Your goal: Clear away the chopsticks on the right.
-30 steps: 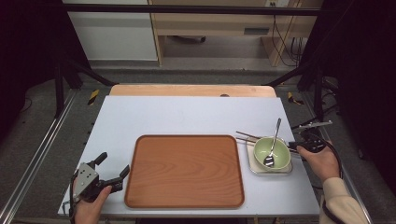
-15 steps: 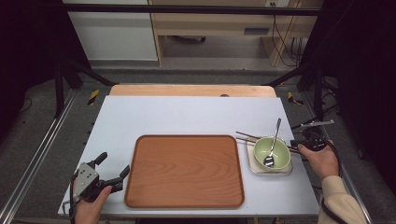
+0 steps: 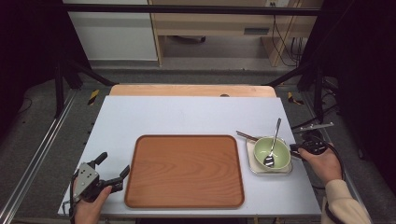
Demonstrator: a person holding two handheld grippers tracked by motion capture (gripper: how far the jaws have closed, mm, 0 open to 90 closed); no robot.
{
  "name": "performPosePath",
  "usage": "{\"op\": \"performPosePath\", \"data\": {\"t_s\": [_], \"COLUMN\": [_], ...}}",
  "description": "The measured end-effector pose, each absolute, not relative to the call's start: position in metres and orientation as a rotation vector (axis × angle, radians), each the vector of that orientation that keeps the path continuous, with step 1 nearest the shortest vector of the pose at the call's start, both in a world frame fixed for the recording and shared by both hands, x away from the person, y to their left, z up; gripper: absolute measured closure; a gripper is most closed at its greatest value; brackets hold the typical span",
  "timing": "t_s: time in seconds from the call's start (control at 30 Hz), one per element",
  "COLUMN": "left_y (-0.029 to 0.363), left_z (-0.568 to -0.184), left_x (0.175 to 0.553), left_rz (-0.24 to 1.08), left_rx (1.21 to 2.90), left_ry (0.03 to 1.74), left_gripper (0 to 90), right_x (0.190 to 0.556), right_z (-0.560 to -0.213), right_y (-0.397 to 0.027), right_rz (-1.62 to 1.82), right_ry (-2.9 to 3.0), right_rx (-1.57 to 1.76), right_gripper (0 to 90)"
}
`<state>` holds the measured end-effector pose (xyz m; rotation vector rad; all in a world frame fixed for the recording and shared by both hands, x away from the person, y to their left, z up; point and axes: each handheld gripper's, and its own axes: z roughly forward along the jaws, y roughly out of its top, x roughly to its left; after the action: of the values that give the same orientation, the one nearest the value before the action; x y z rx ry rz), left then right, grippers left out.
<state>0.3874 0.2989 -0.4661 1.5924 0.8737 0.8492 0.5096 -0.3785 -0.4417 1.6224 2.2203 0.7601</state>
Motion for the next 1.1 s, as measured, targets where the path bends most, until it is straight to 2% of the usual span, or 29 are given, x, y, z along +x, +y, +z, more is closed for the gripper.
{"op": "performPosePath", "data": {"t_s": [0.4, 0.63, 0.73, 0.77, 0.8, 0.97, 1.1], "left_y": [0.300, 0.300, 0.300, 0.301, 0.301, 0.301, 0.302], "left_z": [-0.467, -0.466, -0.466, -0.466, -0.466, -0.465, -0.465], "left_x": [0.387, 0.387, 0.387, 0.387, 0.387, 0.386, 0.386], "left_rz": [0.846, 0.841, 0.841, 0.842, 0.842, 0.842, 0.844], "left_rx": [1.602, 1.600, 1.600, 1.600, 1.599, 1.599, 1.599], "left_ry": [0.869, 0.865, 0.864, 0.864, 0.864, 0.857, 0.860], "left_gripper": [6.0, 6.0, 6.0, 6.0, 6.0, 6.0, 6.0], "right_x": [0.505, 0.497, 0.493, 0.492, 0.492, 0.489, 0.488], "right_z": [-0.440, -0.434, -0.427, -0.423, -0.423, -0.414, -0.412], "right_y": [-0.384, -0.387, -0.389, -0.389, -0.389, -0.392, -0.394], "right_rz": [0.821, 0.829, 0.823, 0.814, 0.814, 0.731, 0.714], "right_ry": [2.148, 2.153, 2.148, 2.144, 2.144, 2.128, 2.121], "right_rx": [1.611, 1.553, 1.529, 1.520, 1.520, 1.486, 1.478], "right_gripper": [89.9, 81.9, 77.0, 71.5, 71.5, 51.3, 44.4]}}
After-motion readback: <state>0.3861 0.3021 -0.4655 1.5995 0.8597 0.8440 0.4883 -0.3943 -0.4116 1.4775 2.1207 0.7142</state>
